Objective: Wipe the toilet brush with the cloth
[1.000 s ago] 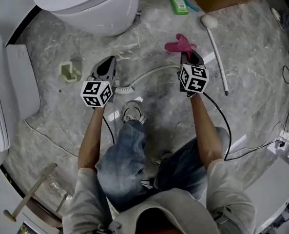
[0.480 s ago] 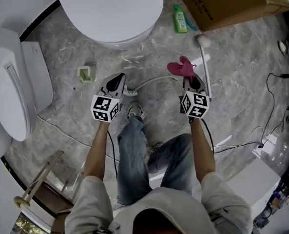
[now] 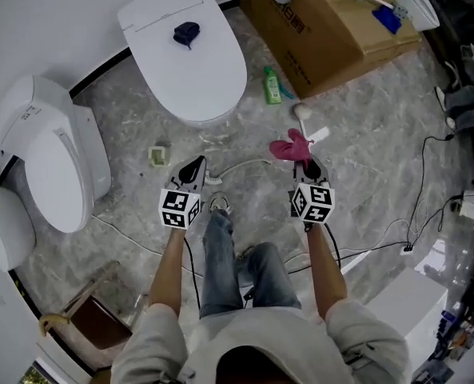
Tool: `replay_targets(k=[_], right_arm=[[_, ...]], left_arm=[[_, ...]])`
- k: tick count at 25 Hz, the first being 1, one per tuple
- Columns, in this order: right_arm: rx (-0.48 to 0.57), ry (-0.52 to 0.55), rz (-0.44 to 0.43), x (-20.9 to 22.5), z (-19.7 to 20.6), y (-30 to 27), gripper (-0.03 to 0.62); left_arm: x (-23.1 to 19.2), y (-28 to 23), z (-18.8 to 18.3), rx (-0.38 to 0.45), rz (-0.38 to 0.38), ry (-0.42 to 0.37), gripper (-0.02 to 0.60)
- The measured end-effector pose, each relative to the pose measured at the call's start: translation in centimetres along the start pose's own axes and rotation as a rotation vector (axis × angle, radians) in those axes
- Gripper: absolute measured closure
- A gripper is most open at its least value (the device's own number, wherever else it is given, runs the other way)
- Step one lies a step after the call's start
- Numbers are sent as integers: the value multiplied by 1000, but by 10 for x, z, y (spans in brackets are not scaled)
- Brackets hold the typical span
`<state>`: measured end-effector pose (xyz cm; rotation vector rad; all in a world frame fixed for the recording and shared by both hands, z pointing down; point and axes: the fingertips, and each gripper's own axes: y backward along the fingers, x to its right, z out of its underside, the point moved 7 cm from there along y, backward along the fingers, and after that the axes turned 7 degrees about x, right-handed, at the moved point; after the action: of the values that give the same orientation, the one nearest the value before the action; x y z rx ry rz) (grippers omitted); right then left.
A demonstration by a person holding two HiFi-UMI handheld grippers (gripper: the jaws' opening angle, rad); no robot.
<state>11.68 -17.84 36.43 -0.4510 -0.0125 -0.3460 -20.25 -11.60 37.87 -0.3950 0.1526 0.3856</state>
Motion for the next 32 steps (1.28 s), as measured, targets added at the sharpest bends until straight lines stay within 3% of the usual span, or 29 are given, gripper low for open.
replay_targets(k=[7,13,17,20,26,32], right_arm=[[104,-8,12,-5,-118,88,531],[208,-11,32,8,-183,160,531],[274,18,65,16,-215,211,531],[302,29,88,23,-223,255,531],[320,53,127,41,-206,330,531],[326,81,153,56,-194,372,531]], left_arm=[[59,54,-115,64,-2,-31,563],[109,93,-172,87,4,-59,563],[137,116,-206,110,0,-119,563],[159,140,-224,128,-16,-151,563],[195,171,-232,170,-16,-139,563],[216,184,-239,195,-16,-161,563]])
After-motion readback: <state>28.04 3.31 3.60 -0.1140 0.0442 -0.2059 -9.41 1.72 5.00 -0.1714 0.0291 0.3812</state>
